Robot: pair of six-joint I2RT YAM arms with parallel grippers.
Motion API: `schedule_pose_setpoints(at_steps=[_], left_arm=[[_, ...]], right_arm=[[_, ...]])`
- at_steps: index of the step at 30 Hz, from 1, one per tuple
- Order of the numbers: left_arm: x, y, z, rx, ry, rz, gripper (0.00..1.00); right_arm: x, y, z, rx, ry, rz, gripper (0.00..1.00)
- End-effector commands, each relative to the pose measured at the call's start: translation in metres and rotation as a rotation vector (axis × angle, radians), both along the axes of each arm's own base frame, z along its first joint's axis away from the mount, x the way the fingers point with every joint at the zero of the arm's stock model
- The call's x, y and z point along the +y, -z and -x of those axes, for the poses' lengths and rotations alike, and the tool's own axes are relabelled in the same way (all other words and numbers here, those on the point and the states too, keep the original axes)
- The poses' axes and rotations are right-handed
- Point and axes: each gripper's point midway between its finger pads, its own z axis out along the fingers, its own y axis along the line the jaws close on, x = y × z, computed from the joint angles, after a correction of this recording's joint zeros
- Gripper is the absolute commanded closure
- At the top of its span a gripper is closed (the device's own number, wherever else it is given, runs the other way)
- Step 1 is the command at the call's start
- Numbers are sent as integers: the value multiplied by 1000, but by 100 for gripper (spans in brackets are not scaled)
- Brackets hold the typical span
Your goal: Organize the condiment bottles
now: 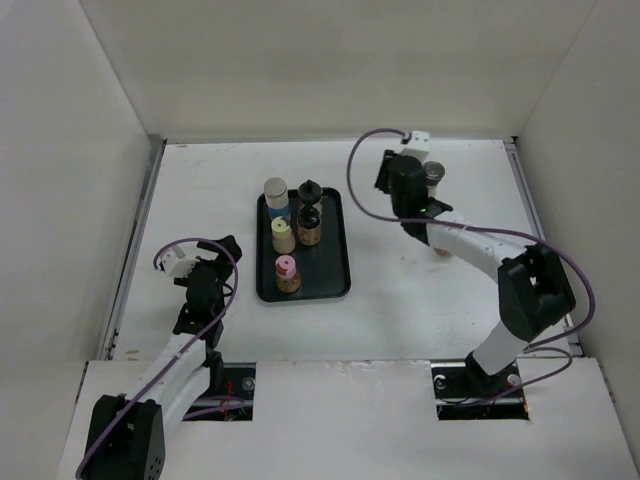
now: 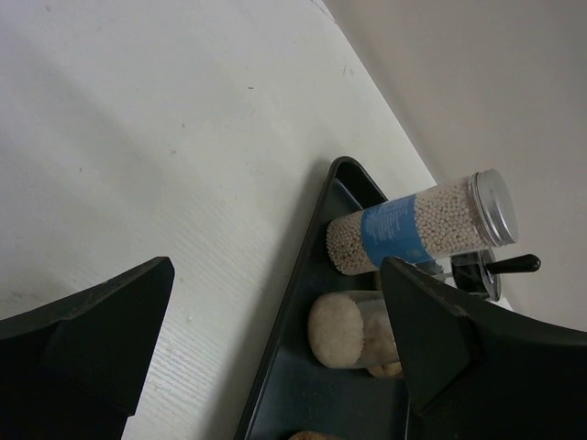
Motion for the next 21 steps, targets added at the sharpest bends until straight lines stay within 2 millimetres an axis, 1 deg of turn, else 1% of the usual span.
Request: schedule_pose_setpoints(at_steps=[1, 2, 3, 4, 6, 10, 14, 17, 20, 21], left_arm=[[-2, -18, -5, -57, 6, 1, 0], [-2, -19, -5, -60, 2, 1, 0], [-1, -18, -5, -58, -1, 0, 0], [-1, -17, -5, -55, -1, 0, 0], [-2, -15, -7, -46, 5, -1, 0], [-2, -16, -7, -48, 3, -1, 0], [-5, -13, -9, -35, 11, -1, 0], [-4, -14, -9, -39, 6, 0, 0], [-4, -14, -9, -37, 4, -1, 0], [-4, -13, -10, -32, 9, 1, 0]], right_arm=[[-81, -6, -20, -32, 218, 8, 49], [-98, -4, -25, -23, 253, 19, 38], [-114, 1, -28, -2, 292, 30, 23], [-123, 3, -31, 8, 315, 35, 16], [-141, 8, -35, 25, 360, 44, 10], [-163, 19, -46, 56, 419, 64, 4], [-168, 33, -61, 109, 408, 75, 0], [-171, 42, -73, 131, 385, 63, 0], [-174, 40, -81, 119, 376, 45, 3], [-175, 39, -85, 106, 373, 45, 5]])
